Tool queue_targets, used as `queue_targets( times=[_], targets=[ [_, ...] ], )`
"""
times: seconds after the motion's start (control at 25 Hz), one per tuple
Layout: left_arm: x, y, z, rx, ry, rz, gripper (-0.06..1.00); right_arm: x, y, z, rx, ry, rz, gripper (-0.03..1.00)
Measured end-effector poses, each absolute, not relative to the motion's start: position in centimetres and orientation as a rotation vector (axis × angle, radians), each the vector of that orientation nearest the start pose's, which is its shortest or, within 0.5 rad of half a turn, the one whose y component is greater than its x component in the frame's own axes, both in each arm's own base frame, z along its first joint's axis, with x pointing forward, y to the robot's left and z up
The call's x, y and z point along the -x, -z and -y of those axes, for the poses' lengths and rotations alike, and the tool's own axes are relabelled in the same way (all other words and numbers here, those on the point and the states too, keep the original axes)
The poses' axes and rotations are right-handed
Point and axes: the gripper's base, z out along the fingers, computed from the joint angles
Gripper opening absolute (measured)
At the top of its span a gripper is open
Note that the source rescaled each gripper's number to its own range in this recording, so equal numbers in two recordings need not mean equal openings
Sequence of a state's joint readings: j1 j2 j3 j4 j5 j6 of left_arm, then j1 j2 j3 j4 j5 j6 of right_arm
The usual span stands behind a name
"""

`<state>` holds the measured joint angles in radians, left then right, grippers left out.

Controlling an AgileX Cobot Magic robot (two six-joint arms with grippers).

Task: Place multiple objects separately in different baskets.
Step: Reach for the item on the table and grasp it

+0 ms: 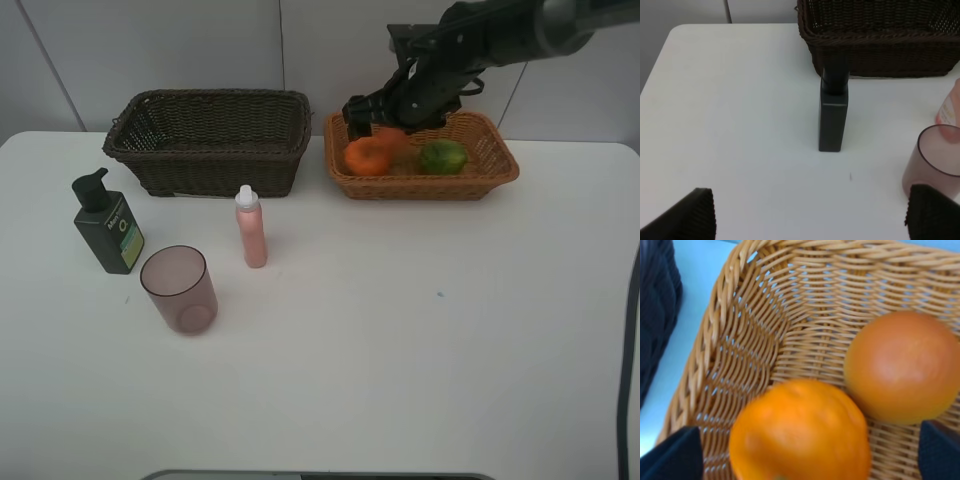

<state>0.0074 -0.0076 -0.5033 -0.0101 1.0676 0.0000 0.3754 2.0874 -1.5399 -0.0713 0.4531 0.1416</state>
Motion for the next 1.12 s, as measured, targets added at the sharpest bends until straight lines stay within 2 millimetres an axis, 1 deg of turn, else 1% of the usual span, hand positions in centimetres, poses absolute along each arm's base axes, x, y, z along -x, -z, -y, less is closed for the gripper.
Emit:
queue_targets(
  times=[0.12,0.24,0.36,0.52,0.6,0.72,0.8,0.88,0.96,1.12],
  targets=[
    [0.7,-27.8,0.1,0.007,0.007,-2.040,0.98,-41.8,-20.2,-16.1,0.359,-0.139,-2.494,0.74],
    [0.7,-27.8,0.1,0.007,0.007,-2.040,0.98,-39.6,-21.3,-14.7,0.333,-0.131,-2.552,0.74],
    [0.7,-27.8,0.1,0.007,0.007,-2.040,0.98,-36.9,-22.7,-11.9,0.255,-0.127,-2.616,0.74],
    [0.7,-27.8,0.1,0.007,0.007,-2.040,0.98,-33.1,-24.4,-7.7,0.143,-0.088,-2.682,0.74],
    [0.7,-27.8,0.1,0.007,0.007,-2.040,0.98,-30.9,-25.5,-5.7,0.082,-0.075,-2.680,0.74],
    [0.7,-27.8,0.1,0.007,0.007,-2.040,0.98,-27.9,-27.4,-3.5,0.004,-0.060,-2.650,0.74],
    [0.7,-27.8,0.1,0.007,0.007,-2.040,0.98,-25.9,-28.8,-2.4,-0.019,-0.031,-2.636,0.74],
    [0.7,-27.8,0.1,0.007,0.007,-2.040,0.98,-23.8,-30.2,-1.8,-0.022,-0.003,-2.614,0.74],
    [0.7,-27.8,0.1,0.007,0.007,-2.040,0.98,-21.9,-31.6,-1.5,-0.020,0.011,-2.591,0.74],
    [0.7,-27.8,0.1,0.007,0.007,-2.040,0.98,-17.9,-34.7,-1.1,-0.026,0.002,-2.474,0.74]
  ],
)
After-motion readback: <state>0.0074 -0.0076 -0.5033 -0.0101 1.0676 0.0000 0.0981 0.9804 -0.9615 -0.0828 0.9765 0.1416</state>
